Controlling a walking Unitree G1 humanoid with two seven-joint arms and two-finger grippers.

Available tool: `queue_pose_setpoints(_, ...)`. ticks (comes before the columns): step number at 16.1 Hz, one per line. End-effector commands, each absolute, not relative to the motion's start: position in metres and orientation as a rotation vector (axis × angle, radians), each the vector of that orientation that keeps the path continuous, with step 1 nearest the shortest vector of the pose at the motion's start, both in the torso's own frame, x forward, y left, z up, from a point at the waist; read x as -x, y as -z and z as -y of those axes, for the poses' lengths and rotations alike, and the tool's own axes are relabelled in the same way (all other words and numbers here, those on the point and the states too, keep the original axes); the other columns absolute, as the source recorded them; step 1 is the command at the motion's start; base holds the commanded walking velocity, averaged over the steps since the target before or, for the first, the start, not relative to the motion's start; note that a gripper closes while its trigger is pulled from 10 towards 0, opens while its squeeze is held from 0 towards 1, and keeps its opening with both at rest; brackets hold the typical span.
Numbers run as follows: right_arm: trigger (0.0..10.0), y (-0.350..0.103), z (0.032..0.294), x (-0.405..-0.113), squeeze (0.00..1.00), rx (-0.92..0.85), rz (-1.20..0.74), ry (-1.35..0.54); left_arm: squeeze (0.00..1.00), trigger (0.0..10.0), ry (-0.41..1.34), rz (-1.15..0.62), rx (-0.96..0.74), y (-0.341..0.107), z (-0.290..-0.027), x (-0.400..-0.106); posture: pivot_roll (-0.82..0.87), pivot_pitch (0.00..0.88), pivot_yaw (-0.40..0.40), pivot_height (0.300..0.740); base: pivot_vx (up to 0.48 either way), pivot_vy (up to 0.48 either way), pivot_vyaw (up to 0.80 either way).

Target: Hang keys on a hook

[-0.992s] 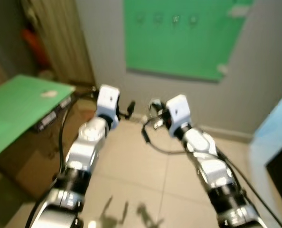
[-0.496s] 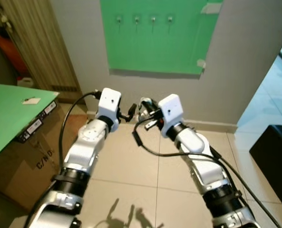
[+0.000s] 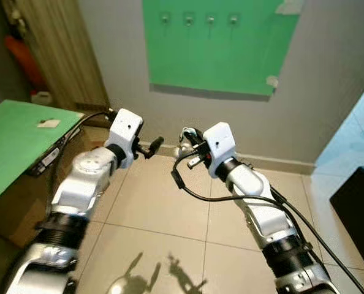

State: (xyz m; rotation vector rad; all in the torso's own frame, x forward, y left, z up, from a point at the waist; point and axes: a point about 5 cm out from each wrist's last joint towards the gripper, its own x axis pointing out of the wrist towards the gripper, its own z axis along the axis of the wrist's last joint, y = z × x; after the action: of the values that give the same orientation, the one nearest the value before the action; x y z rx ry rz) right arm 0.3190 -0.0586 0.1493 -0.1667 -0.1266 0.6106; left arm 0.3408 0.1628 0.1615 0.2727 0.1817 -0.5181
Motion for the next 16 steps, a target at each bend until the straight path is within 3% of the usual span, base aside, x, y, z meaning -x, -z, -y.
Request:
queue_pose_setpoints(1,0.0,-0.152,0.057,-0.321,0.00,0.188,0.135,-0.622,0.00,10.0,0.573,-0.204,-0.274,-0.162,-0.161,-0.336,-0.09,0.000,0.031,0.740,0.000,0.000,0.00)
queue_pose_setpoints(7,0.0,-0.152,0.058,-0.323,0.00,0.187,0.131,-0.648,0.00,10.0,0.759,-0.219,-0.225,-0.176,-0.152,-0.318,-0.09,0.000,0.029,0.740,0.000,0.000,0.00)
queue_pose_setpoints(16,0.0,-0.156,0.068,-0.312,0.00,0.218,0.078,-0.870,0.00,10.0,0.913,-0.258,-0.217,-0.183,-0.145,-0.288,-0.08,0.000,0.017,0.740,0.000,0.000,0.00)
